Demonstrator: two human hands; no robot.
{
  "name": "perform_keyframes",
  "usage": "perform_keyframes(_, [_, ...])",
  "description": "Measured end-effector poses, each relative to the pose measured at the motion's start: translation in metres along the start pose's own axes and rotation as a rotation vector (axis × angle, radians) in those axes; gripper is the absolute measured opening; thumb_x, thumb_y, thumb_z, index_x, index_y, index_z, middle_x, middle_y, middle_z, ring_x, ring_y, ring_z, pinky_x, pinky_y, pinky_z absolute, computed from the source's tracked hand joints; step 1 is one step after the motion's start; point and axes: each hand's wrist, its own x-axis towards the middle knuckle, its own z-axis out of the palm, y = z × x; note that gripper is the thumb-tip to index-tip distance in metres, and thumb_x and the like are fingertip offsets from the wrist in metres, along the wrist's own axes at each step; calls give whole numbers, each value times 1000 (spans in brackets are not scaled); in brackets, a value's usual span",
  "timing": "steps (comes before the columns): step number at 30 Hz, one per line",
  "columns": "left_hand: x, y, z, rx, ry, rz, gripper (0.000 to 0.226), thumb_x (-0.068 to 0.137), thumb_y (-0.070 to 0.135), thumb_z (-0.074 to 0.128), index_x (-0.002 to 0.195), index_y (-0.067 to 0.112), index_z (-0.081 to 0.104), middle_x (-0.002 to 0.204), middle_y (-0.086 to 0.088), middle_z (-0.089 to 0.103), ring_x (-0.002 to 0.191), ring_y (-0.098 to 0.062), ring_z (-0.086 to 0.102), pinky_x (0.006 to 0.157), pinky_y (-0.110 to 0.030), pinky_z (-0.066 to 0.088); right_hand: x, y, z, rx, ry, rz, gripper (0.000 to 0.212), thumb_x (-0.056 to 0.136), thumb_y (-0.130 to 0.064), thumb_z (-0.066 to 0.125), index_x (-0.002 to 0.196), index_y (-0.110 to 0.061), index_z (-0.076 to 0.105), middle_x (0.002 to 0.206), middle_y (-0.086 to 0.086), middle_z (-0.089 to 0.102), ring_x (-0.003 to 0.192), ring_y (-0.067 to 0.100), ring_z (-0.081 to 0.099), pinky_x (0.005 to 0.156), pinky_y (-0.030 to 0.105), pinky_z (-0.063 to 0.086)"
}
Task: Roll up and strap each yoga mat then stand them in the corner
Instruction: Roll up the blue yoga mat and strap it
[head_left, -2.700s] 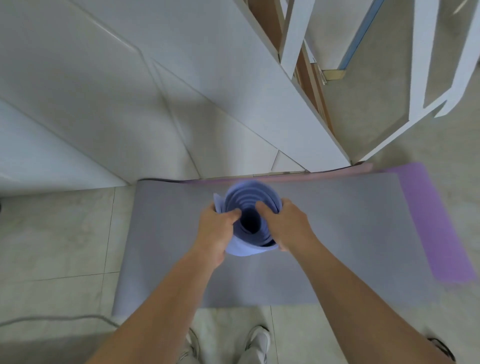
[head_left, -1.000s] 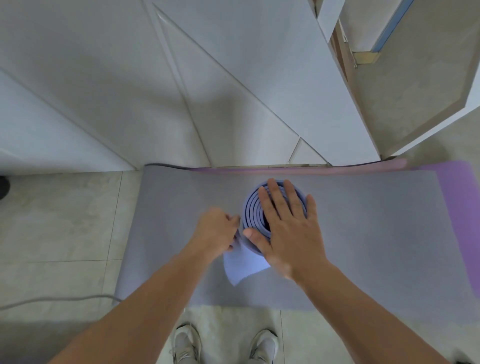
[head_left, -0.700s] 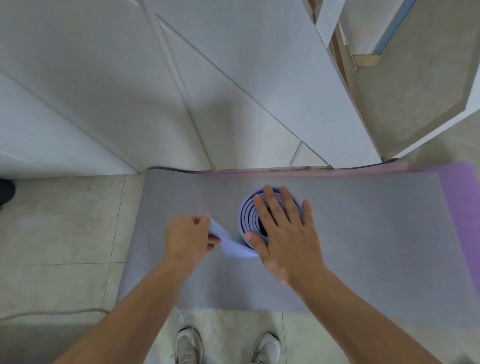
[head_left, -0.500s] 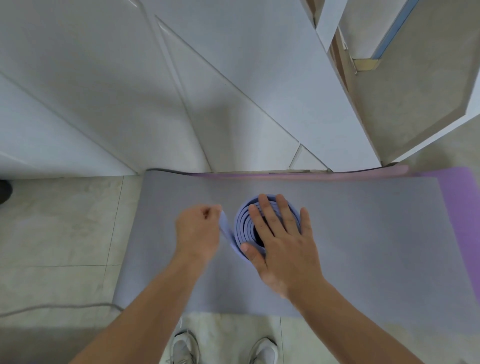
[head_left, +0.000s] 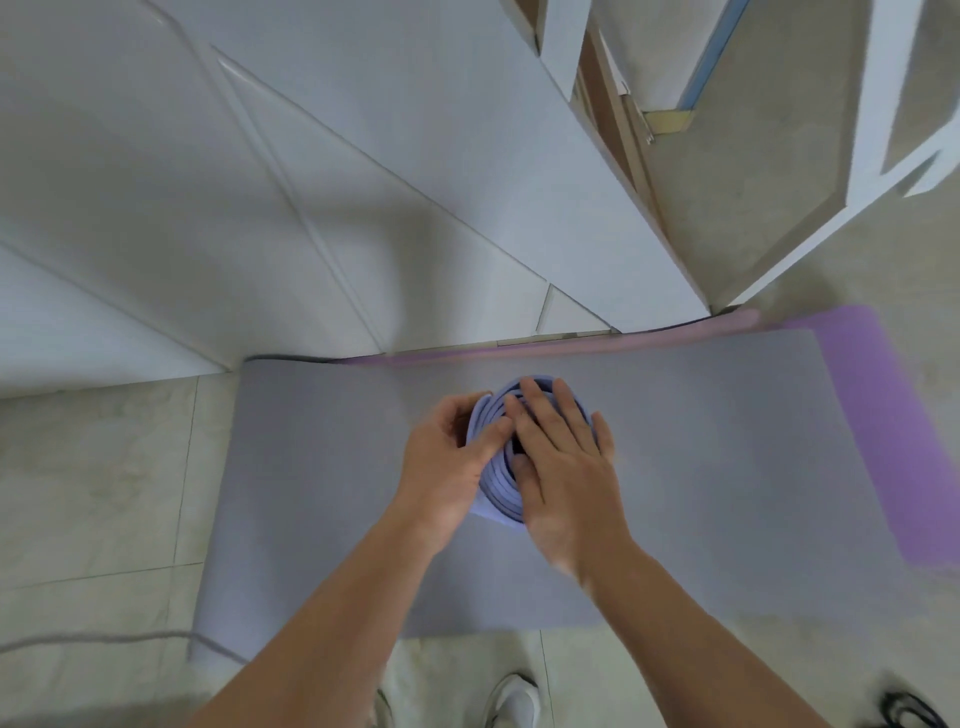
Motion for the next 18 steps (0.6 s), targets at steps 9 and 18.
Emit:
perform_keyframes(9, [4, -1, 82, 377, -209, 132, 28, 78, 22, 81, 103, 17, 71, 97, 9, 73, 93, -8, 69, 90, -37, 56, -38, 67, -58, 254, 54, 440, 71, 91, 1, 55, 152, -27, 34, 162, -16, 16, 147, 8, 18, 117, 32, 26])
perform_keyframes(18, [-55, -53, 192, 747, -540, 293, 19, 82, 37, 63, 87, 19, 60, 86, 10, 60, 83, -14, 54, 74, -32, 43, -134, 160, -65, 283, 220, 822, 55, 90, -3, 54, 138, -29, 51, 134, -1, 50, 103, 25, 57, 85, 31, 44])
